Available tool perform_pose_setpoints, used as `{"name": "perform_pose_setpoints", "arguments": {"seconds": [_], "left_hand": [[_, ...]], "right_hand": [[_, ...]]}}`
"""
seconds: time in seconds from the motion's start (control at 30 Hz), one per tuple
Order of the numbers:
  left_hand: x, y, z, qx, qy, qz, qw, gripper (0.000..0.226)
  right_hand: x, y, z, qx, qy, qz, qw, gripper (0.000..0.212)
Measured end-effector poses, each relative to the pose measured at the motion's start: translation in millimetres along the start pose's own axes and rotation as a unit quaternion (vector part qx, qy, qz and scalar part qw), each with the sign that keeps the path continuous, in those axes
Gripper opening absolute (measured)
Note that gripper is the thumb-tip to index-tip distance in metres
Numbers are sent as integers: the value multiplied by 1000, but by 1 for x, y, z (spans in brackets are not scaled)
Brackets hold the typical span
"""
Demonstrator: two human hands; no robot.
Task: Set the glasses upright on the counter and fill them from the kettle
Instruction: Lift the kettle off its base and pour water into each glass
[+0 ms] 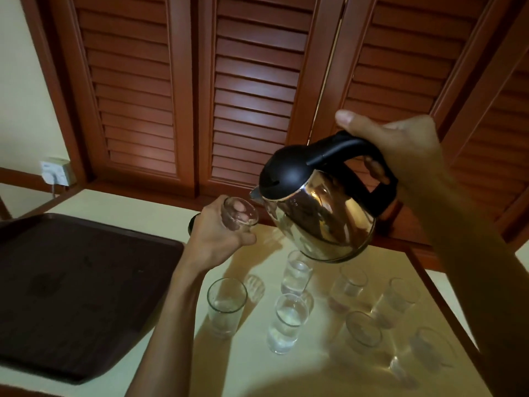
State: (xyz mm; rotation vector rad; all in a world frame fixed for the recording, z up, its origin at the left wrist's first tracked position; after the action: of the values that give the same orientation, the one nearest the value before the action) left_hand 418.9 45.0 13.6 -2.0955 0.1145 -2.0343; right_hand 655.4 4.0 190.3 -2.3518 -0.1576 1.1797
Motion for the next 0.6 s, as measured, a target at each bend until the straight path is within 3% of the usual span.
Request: {"name": "perform_pose_setpoints", "arguments": {"seconds": [0.3,0.5,0.6], "left_hand": [[-1,8,1,-48,-41,-11,998,50],[-4,8,5,-63,-88,-18,994,48],[-8,7,4,-67,-88,-31,993,50]], "right_hand": [[-25,-31,11,-72,133,-117,982,74],[-44,-40,21,-122,204,-153,959,74],[-50,-44,25,-132,234,-156,950,58]]}}
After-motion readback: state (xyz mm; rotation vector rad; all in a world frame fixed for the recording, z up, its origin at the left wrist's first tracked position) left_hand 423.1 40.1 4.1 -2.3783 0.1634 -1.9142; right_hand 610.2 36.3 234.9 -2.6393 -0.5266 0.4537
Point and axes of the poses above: each hand's wrist, its own y-axis away from the middle knuckle, its own z-axis out of the palm, x = y × z, the point moved 2 cm from there along -y, towards the middle knuckle, and after that the axes turned 13 degrees about y, right-handed, at the moved point
